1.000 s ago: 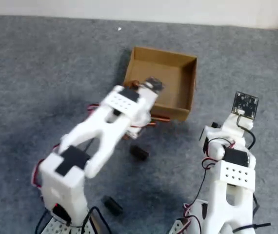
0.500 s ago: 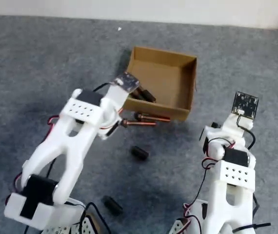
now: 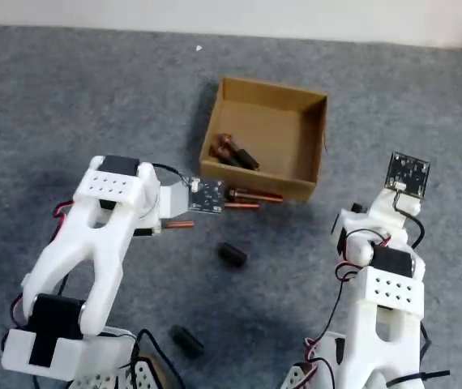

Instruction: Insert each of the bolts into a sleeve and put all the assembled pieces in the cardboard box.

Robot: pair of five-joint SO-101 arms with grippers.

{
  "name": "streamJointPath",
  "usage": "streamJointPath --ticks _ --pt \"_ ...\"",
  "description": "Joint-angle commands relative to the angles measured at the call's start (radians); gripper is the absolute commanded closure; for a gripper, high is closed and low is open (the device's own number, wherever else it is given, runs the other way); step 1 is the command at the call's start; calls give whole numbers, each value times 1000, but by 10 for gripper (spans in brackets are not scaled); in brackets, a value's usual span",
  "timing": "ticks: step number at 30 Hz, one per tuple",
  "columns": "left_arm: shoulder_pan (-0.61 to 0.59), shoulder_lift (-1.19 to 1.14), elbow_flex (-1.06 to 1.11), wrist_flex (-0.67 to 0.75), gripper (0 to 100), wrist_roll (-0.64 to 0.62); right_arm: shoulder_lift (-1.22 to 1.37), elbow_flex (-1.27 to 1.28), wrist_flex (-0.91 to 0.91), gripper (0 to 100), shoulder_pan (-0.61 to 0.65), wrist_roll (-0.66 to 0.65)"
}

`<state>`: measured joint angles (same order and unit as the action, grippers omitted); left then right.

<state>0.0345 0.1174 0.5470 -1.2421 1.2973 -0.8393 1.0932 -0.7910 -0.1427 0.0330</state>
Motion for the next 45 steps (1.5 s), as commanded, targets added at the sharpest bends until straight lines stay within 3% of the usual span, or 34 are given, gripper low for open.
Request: streamJointPath --ticks 1,8,14,19,22,27,33,45 --pt "-21 36 -7 -5 947 144 -35 -4 30 993 -10 0" --pt "-15 42 -7 -5 945 144 -35 -4 65 993 -10 0" --pt "-18 45 -15 -61 811 132 -28 1 105 992 -10 0" --pt "-13 45 -42 -71 829 92 -28 1 105 992 -10 0" --pt "-13 47 -85 -72 830 5 -28 1 105 992 -10 0" --pt "25 125 -128 -72 902 -281 -28 2 107 992 -10 0" --pt "91 272 -114 -123 957 -836 -31 2 107 992 -10 0" --pt "91 305 -15 -107 994 -1717 -35 2 107 992 -10 0"
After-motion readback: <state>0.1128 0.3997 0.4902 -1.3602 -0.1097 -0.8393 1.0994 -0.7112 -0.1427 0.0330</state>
